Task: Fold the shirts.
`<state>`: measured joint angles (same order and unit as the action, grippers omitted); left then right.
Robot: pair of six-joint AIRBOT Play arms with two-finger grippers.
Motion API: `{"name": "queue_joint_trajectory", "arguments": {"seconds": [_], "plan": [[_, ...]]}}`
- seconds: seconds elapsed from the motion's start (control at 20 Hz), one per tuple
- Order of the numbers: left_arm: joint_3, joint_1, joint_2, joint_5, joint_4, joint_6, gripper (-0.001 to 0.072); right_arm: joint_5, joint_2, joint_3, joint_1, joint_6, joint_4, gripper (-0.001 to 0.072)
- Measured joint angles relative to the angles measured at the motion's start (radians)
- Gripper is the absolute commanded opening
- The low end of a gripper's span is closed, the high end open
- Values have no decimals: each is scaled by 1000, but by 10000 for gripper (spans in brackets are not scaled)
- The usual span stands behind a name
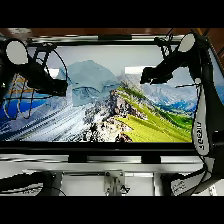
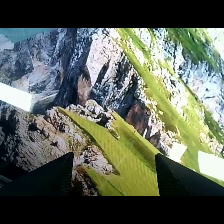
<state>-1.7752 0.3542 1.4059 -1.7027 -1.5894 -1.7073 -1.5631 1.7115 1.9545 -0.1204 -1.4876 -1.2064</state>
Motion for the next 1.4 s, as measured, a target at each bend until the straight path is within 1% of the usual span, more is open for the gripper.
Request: {"name": "queue_joint_trajectory", "arguments": {"seconds": [0.9, 1.0, 1.2, 1.25, 1.35, 1.4], "plan": [[0, 0, 0, 2, 0, 0, 459, 1, 0, 0, 0, 0, 0, 628], [0, 0, 5, 37, 0, 0, 459, 14, 0, 0, -1, 0, 0, 628], [0, 0, 38, 220, 6, 0, 460, 37, 0, 0, -1, 0, 0, 628], [0, 1, 49, 255, 11, 0, 494, 38, 0, 0, -1, 0, 0, 628], [0, -1, 82, 328, 20, 14, 710, 42, 1, 0, -1, 0, 0, 628], [0, -6, 102, 355, 24, 29, 720, 43, 1, 0, -1, 0, 2, 628]]}}
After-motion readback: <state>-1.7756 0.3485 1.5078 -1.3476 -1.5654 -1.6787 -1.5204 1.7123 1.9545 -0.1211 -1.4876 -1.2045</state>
